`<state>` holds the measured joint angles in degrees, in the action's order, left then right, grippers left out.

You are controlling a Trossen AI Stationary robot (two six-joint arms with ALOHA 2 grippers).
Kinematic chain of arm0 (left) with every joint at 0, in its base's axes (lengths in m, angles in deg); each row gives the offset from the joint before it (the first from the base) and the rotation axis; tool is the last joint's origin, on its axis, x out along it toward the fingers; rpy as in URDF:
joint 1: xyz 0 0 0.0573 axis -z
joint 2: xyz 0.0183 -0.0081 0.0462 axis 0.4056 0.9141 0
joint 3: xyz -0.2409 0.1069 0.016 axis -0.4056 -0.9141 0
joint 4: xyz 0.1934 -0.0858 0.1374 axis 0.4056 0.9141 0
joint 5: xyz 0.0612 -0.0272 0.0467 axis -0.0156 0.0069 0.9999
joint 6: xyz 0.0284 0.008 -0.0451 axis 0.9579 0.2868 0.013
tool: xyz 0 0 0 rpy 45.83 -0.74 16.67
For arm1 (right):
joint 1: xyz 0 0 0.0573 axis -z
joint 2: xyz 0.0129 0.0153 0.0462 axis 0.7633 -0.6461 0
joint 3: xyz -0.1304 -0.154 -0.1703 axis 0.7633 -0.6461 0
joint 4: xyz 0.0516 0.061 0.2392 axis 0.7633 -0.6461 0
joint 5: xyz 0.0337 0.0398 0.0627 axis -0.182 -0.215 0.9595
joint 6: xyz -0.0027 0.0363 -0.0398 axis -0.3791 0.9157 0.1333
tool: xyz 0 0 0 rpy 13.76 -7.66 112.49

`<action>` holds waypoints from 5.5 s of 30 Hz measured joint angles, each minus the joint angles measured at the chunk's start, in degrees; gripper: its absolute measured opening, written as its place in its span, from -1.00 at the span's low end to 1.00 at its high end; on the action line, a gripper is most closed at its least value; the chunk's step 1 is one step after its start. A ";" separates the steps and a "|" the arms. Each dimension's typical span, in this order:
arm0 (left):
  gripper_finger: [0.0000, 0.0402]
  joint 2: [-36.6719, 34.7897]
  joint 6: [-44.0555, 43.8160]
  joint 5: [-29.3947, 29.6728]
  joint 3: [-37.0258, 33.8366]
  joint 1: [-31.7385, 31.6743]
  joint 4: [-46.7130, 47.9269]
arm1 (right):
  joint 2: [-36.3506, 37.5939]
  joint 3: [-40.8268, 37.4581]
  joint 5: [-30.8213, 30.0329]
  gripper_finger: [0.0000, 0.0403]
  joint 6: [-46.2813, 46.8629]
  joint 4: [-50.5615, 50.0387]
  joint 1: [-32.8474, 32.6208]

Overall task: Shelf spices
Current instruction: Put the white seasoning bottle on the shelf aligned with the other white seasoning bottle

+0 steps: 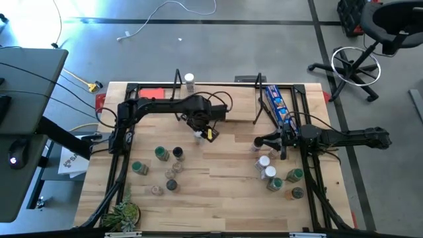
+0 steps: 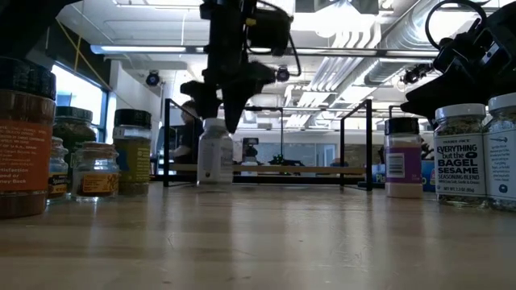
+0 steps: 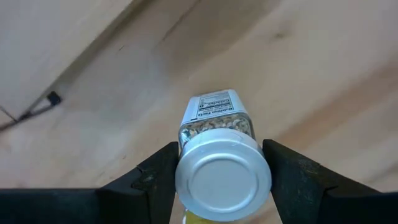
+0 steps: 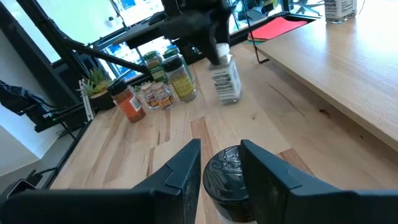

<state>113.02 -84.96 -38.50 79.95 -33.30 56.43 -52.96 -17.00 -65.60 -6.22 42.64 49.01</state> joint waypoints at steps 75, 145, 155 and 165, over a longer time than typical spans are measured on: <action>0.23 8.39 80.59 13.56 17.88 -23.25 10.68 | 0.04 0.00 0.00 -0.47 0.00 0.00 -0.01; 0.43 6.41 76.67 19.58 17.97 -19.29 5.95 | 0.07 0.00 0.00 -0.47 0.00 0.00 -0.02; 0.38 -3.92 72.04 17.99 18.07 -16.85 4.06 | 0.07 0.00 0.00 -0.47 0.00 0.00 -0.02; -0.05 -2.00 60.12 13.51 18.03 -25.28 10.05 | 0.07 0.00 0.01 -0.47 0.00 0.00 0.00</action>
<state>111.02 -24.84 -25.00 97.98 -58.58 66.48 -52.89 -17.00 -65.58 -6.22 42.64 49.01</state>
